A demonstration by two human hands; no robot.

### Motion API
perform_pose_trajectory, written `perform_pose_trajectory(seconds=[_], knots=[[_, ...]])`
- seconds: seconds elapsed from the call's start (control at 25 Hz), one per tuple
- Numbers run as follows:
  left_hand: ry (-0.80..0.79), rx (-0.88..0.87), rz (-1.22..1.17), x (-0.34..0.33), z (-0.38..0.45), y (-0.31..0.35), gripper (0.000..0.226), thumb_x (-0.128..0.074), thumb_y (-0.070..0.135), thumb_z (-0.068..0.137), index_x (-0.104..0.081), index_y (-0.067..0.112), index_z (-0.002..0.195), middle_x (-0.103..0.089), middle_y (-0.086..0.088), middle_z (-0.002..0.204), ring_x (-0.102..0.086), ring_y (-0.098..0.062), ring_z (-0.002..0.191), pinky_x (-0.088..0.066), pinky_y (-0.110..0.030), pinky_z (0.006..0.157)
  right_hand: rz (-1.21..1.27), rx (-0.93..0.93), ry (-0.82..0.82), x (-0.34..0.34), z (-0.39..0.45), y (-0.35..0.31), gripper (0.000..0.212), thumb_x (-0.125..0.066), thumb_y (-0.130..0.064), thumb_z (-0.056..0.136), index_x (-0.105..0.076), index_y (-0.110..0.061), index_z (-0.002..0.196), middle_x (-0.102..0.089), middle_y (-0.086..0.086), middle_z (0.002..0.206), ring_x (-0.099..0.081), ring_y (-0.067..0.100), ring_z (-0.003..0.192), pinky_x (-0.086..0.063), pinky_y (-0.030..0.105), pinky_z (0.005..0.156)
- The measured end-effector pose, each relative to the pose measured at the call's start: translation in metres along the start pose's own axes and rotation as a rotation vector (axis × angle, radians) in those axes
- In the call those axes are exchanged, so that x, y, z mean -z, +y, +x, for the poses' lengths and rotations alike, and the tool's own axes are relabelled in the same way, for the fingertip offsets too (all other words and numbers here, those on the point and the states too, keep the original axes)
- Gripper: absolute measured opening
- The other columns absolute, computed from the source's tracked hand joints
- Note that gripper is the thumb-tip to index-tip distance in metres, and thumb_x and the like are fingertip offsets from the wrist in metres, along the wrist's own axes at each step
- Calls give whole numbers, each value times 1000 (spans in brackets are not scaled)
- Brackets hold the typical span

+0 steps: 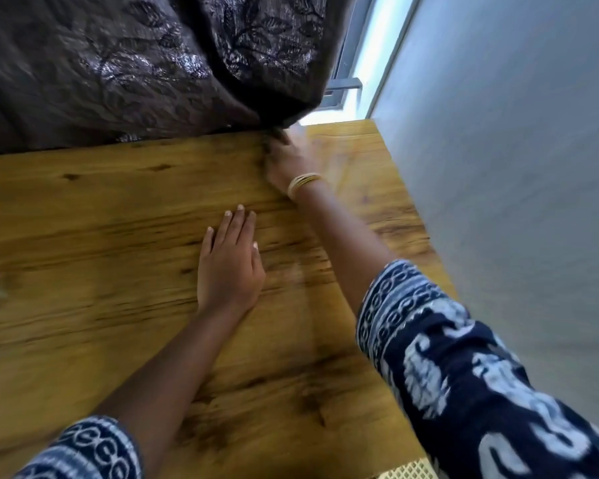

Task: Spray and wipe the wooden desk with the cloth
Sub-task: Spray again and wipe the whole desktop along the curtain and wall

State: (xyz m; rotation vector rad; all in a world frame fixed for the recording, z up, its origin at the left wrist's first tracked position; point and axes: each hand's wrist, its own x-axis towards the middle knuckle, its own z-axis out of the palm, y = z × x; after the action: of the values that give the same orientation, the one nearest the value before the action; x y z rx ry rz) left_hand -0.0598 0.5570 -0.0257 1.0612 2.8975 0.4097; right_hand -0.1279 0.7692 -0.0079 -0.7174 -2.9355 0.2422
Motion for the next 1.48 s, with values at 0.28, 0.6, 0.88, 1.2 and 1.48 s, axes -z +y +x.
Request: perform_pose_trajectory(seconds=[0.28,0.6,0.88,1.2,1.48], knots=[[5,-8,-2,1,1,-2,52,-34,23,100,-33,13,151,-31,-6,159,-23,-20,148,-19,-43,121,3,428,-135,-8,6,-41,50,-36,-36,101,-34,-32,151,-36,-4,156,-39,21,139,-36,35,111],[-5,-2,-26,-2,1,-3,52,-30,24,102,-26,15,154,-22,-2,161,-15,-17,150,-15,-42,122,-24,-438,73,18,8,125,52,-35,-29,98,-35,-16,149,-40,13,148,-38,31,133,-30,39,110],[10,-9,-44,-3,6,-6,52,-30,25,103,-27,15,154,-22,-3,162,-15,-18,151,-14,-42,122,23,-686,189,10,-77,78,58,-39,-29,93,-34,-13,149,-41,11,147,-35,30,135,-29,40,111],[-1,-145,-154,3,2,-3,50,-39,14,97,-42,10,147,-34,-10,157,-25,-24,148,-14,-43,121,-39,-876,263,16,-265,64,53,-40,-29,93,-45,-12,143,-51,14,139,-43,34,129,-37,45,104],[-91,-476,-239,18,-86,-6,41,-55,6,89,-63,12,129,-49,-10,147,-39,-26,141,-20,-44,119,-53,-1044,248,23,-388,47,54,-39,-28,95,-40,-11,146,-44,17,145,-37,36,134,-33,47,109]])
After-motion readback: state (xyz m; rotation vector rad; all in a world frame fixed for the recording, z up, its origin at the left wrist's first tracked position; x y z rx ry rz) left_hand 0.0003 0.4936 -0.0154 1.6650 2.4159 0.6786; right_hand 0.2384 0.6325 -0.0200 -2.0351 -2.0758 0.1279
